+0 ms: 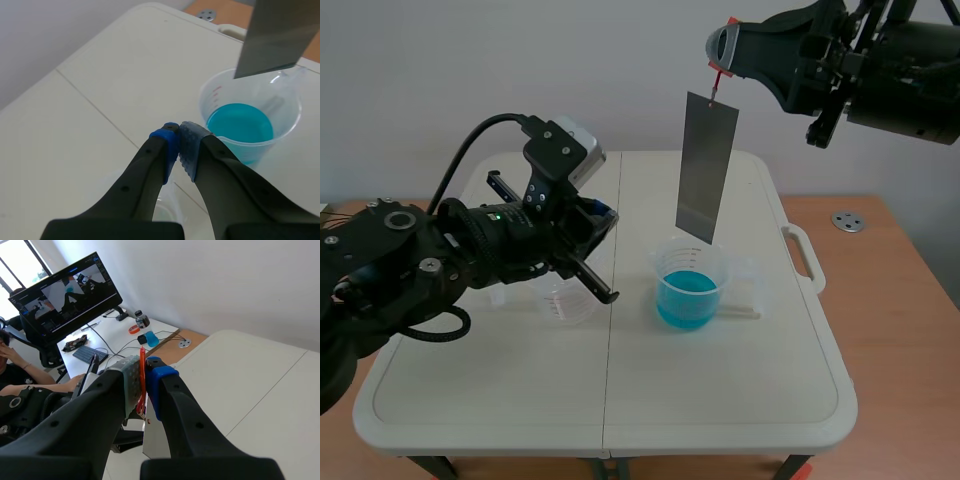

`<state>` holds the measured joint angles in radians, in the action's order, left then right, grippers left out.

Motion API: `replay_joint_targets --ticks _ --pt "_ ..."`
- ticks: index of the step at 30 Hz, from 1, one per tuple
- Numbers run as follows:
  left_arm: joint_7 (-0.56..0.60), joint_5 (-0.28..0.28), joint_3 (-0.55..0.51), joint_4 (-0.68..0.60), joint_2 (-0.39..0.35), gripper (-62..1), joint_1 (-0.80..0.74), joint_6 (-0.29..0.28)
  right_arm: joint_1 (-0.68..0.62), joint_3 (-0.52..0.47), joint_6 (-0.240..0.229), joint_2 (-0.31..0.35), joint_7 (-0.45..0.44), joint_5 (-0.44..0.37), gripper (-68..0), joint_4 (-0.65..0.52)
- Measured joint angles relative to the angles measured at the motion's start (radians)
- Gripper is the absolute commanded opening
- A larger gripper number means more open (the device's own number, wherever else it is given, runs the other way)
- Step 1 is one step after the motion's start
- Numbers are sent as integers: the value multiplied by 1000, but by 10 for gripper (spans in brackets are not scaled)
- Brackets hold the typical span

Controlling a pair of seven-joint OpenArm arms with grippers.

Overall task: Hold the metal plate by the orange handle, dip it into the blue solution, take it out and point at it, then put the plate back in the beaker on the left.
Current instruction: 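Raise the plate and point at it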

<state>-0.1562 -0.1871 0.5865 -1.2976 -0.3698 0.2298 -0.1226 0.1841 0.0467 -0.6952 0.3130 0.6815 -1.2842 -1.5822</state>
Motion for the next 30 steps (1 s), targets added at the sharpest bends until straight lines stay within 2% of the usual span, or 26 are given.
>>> replay_joint_targets --ticks 2,9,16,23,26,30 --pt "2 0 -35 -28 -23 -588 -33 41 0 0 0 0 0 0 -660 0" --pt "53 -2 -196 -211 -171 -588 -252 105 1 0 0 0 0 0 -660 0" --pt "87 -4 -392 -374 -290 -588 -551 111 43 0 3 0 0 0 -660 0" --pt "105 -4 -575 -412 -320 -588 -850 130 89 23 23 0 -6 -1 -660 0" --pt "104 -4 -627 -412 -320 -588 -966 130 115 57 26 0 -28 -1 -660 0" --pt "104 -4 -665 -412 -320 -588 -1106 131 150 86 55 0 -56 -2 -660 0"
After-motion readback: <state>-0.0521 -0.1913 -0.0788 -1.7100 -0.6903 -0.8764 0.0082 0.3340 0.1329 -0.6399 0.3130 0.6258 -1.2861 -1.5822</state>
